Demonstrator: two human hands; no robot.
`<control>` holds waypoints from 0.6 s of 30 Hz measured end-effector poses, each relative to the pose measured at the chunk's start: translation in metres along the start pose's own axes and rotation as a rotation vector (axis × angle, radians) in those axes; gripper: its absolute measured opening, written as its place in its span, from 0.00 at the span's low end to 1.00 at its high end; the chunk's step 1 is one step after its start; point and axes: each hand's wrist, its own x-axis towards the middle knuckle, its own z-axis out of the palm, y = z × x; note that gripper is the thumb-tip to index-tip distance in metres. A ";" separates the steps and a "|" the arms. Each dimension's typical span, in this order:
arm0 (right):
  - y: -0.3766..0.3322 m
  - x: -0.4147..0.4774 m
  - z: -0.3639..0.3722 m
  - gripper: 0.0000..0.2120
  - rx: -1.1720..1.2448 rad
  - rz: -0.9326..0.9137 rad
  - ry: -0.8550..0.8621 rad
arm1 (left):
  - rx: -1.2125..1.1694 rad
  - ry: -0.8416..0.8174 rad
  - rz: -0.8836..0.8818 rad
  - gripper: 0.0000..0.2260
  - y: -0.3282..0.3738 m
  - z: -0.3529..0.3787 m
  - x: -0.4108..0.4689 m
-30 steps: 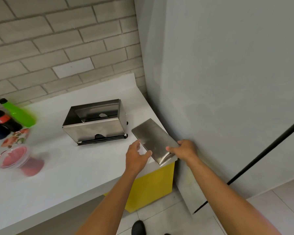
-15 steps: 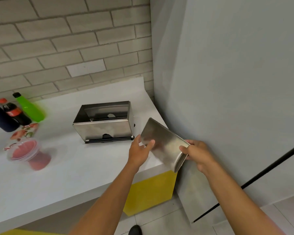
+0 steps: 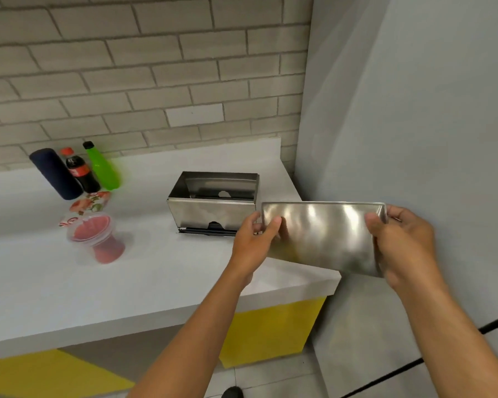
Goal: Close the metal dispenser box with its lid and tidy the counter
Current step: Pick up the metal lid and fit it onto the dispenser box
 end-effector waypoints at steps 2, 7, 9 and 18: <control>-0.011 0.001 0.011 0.07 0.036 0.026 -0.028 | -0.046 0.005 0.003 0.29 0.008 -0.019 -0.002; -0.017 0.015 0.059 0.05 0.066 0.067 -0.115 | 0.041 -0.047 0.058 0.33 0.021 -0.081 0.003; -0.014 0.021 0.084 0.04 0.057 0.078 -0.161 | 0.136 -0.063 0.077 0.40 0.023 -0.108 0.008; 0.014 0.059 0.197 0.10 -0.171 0.055 -0.238 | 0.378 0.092 0.143 0.43 0.025 -0.200 0.054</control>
